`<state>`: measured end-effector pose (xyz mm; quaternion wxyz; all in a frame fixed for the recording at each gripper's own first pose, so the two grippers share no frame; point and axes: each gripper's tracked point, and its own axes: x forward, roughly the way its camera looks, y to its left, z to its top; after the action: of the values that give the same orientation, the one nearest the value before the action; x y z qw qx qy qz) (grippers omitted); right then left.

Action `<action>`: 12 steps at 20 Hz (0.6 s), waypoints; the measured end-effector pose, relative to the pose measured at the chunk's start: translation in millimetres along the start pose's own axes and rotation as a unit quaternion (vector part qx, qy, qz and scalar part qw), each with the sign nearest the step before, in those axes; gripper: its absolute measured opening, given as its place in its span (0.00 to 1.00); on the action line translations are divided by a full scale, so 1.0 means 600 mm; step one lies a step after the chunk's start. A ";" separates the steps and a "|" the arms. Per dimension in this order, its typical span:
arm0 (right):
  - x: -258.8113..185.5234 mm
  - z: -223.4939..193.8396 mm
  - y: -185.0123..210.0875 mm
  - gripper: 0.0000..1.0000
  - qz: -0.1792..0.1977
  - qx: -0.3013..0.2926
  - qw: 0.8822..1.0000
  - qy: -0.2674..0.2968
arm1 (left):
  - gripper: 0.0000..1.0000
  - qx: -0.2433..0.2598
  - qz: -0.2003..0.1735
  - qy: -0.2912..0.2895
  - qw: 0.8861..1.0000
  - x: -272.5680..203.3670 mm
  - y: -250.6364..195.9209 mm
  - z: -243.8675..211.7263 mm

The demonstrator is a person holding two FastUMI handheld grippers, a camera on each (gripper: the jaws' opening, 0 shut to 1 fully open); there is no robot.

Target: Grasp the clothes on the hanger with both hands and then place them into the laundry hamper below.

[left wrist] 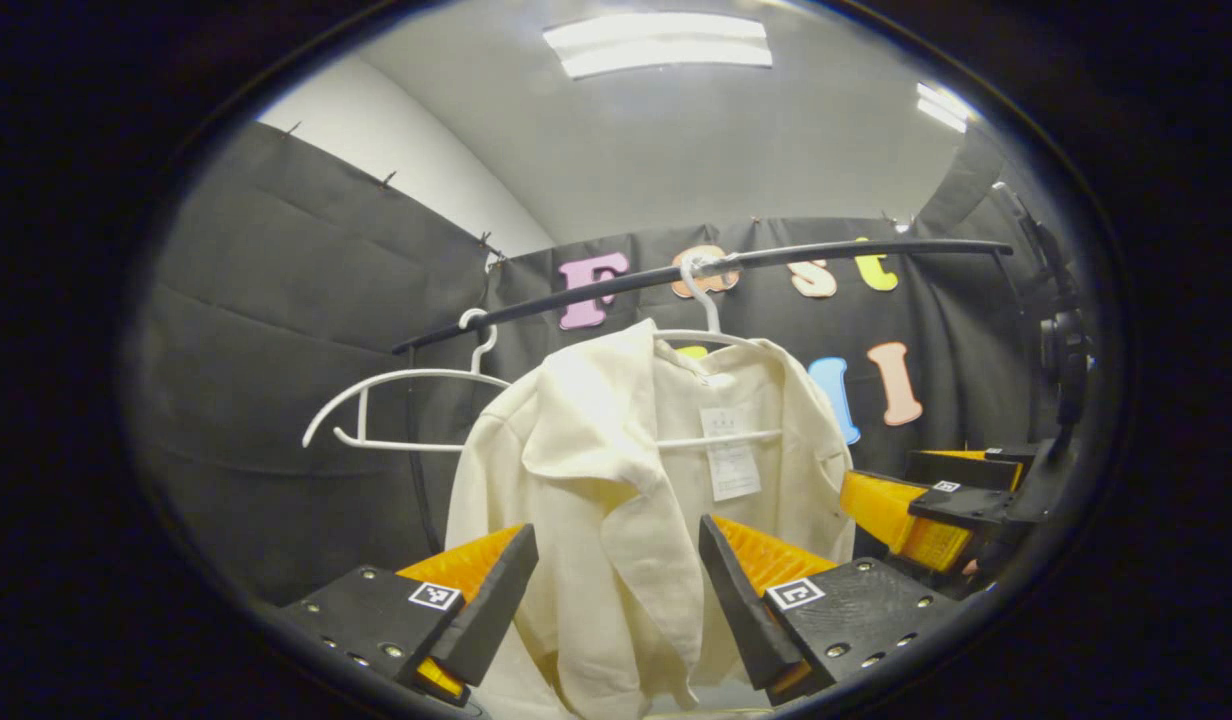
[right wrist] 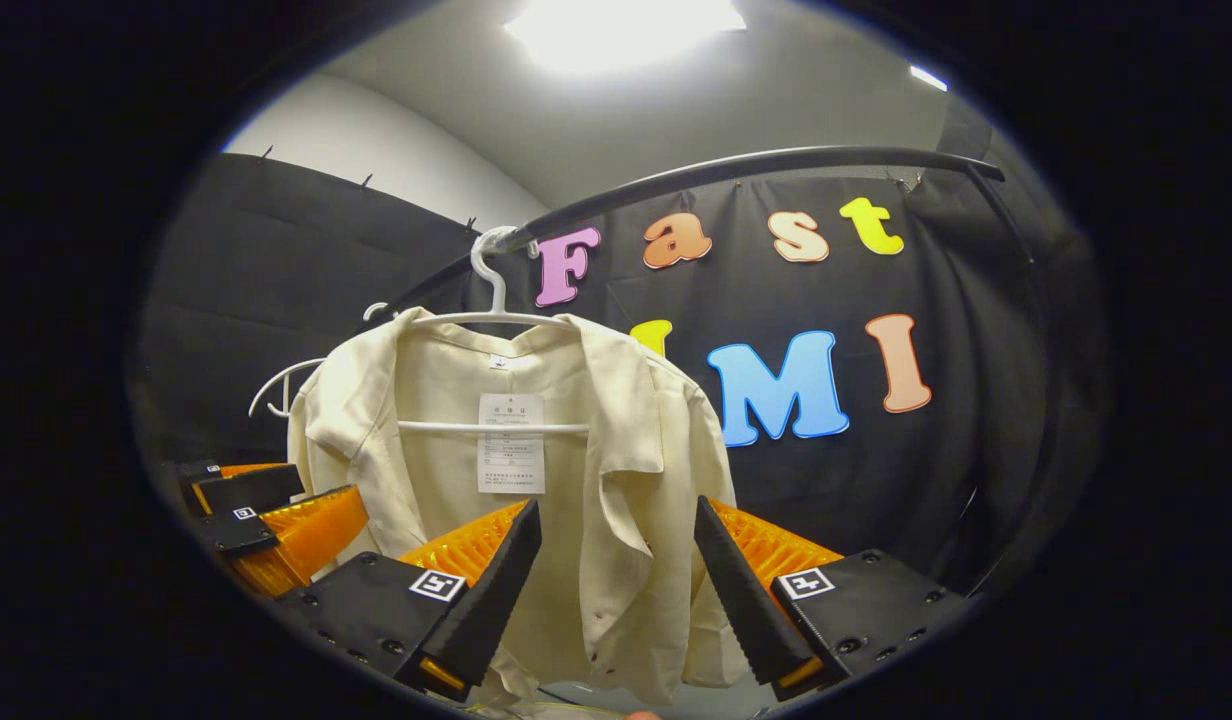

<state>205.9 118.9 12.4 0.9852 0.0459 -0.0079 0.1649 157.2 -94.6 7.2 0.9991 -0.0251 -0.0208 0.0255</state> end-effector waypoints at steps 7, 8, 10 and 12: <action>0.094 0.009 -0.002 0.98 0.016 0.018 1.000 -0.015 | 0.94 0.019 0.039 0.005 0.999 0.070 -0.004 -0.011; 0.106 0.007 -0.004 0.97 0.015 0.018 1.000 -0.015 | 0.94 0.022 0.046 0.005 0.999 0.076 -0.003 -0.013; 0.125 0.003 -0.007 0.97 0.014 0.019 1.000 -0.012 | 0.95 0.028 0.055 0.006 0.998 0.088 -0.005 -0.015; 0.140 -0.002 -0.009 0.97 0.011 0.021 1.000 -0.008 | 0.93 0.034 0.066 0.010 0.997 0.104 -0.004 -0.020</action>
<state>287.3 141.2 13.3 0.9820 0.0675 -0.0127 0.1759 219.9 -94.4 -2.0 0.9957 0.0076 -0.0080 0.0915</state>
